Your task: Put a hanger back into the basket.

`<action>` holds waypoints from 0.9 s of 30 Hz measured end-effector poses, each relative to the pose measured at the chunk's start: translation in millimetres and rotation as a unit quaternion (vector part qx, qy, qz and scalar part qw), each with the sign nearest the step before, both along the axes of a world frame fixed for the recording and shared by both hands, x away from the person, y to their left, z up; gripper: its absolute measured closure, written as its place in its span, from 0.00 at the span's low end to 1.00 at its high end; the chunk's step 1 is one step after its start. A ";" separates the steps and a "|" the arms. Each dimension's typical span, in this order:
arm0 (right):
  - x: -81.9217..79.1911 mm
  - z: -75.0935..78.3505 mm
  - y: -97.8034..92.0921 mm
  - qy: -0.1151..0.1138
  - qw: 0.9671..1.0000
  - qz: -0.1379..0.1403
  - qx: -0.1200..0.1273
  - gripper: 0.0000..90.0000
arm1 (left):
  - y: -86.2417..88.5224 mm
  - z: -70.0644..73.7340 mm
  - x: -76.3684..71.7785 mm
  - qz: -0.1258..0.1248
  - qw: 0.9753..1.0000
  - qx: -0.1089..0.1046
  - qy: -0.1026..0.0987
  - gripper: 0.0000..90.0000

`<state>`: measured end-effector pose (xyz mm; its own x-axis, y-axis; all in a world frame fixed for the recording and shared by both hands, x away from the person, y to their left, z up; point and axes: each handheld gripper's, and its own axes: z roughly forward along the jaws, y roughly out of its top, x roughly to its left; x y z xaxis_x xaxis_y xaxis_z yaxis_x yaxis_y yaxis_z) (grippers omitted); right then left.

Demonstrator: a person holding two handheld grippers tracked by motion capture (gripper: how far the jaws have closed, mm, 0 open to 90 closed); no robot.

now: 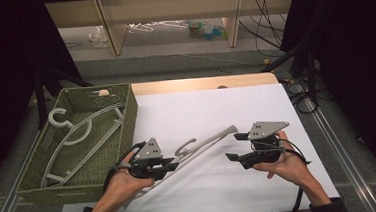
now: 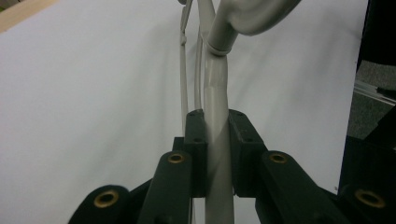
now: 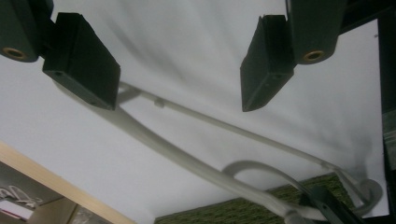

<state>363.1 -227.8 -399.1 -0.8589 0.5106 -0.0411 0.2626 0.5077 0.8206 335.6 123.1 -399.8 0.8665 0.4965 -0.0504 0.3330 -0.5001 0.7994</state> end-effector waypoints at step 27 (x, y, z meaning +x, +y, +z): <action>-27.6 -15.6 -7.8 0.020 1.000 -0.019 0.011 0.31 | 50.8 74.8 -8.4 0.029 0.998 -0.045 -0.019 0.88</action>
<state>335.6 -235.6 -414.8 -0.8396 0.5432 0.0055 0.3148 0.4783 0.8199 327.3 173.9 -325.1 0.8389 0.5405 -0.0646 0.3273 -0.4060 0.8532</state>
